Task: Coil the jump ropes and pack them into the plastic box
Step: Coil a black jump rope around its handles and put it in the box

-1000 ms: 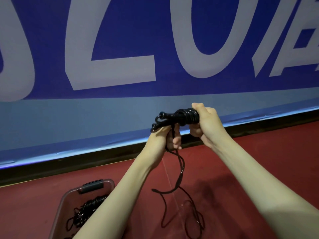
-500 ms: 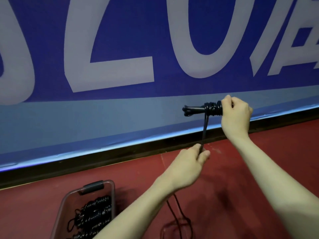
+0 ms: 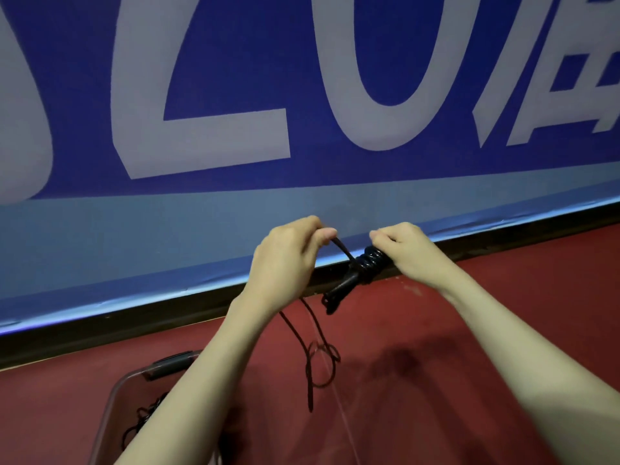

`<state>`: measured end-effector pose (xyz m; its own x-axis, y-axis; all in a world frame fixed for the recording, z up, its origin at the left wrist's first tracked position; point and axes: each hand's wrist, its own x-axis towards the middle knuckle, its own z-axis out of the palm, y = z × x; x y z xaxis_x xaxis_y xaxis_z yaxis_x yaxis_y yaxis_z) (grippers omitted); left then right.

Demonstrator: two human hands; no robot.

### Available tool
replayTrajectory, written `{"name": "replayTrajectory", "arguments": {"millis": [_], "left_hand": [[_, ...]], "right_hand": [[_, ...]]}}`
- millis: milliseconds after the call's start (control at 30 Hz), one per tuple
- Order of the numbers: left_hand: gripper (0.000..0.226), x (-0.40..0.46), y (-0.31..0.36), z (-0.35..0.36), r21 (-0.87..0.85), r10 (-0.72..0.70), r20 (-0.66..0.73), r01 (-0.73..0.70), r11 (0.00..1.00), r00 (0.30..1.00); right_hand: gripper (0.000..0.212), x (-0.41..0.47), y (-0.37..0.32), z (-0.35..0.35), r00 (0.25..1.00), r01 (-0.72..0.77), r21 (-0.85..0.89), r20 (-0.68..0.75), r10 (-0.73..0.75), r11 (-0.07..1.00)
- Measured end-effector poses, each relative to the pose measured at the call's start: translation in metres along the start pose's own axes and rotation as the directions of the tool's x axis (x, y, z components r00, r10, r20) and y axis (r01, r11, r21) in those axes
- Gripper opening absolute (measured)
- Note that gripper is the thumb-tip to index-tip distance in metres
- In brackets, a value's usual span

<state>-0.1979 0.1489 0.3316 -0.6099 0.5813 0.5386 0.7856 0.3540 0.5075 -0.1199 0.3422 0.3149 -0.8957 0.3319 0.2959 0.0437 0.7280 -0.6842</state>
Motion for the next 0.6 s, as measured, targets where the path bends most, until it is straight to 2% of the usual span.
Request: {"name": "replayTrajectory", "arguments": {"millis": [100, 167, 267, 333, 400, 467, 600], "left_hand": [[0.034, 0.000, -0.013, 0.007, -0.156, -0.110, 0.024, 0.112, 0.981, 0.994], [0.040, -0.001, -0.018, 0.014, -0.291, -0.165, 0.109, 0.191, 0.938, 0.980], [0.044, -0.002, -0.015, 0.020, -0.506, -0.214, 0.344, 0.372, 0.778, 0.914], [0.047, -0.001, -0.011, 0.018, -0.551, -0.238, 0.502, 0.520, 0.653, 0.831], [0.040, 0.001, -0.007, 0.014, -0.561, -0.284, 0.599, 0.645, 0.518, 0.749], [0.034, 0.001, -0.007, 0.012, -0.548, -0.326, 0.642, 0.712, 0.439, 0.694], [0.035, 0.002, -0.014, 0.011, -0.549, -0.381, 0.647, 0.750, 0.369, 0.661]], "right_hand": [[0.042, -0.002, -0.019, -0.001, 0.999, -0.021, 0.221, 0.053, 0.009, 0.975], [0.040, -0.001, -0.029, 0.001, 0.999, -0.037, 0.324, 0.045, 0.023, 0.945], [0.036, 0.000, -0.031, 0.002, 0.997, -0.012, 0.369, -0.069, 0.041, 0.929], [0.038, 0.001, -0.027, 0.001, 0.983, 0.036, 0.388, -0.180, 0.038, 0.921], [0.041, 0.003, -0.023, -0.001, 0.958, 0.101, 0.353, -0.288, 0.006, 0.930], [0.047, 0.002, -0.023, 0.000, 0.933, 0.162, 0.260, -0.353, -0.063, 0.952], [0.038, -0.009, -0.031, 0.008, 0.882, 0.334, 0.059, -0.370, -0.290, 0.941]]}}
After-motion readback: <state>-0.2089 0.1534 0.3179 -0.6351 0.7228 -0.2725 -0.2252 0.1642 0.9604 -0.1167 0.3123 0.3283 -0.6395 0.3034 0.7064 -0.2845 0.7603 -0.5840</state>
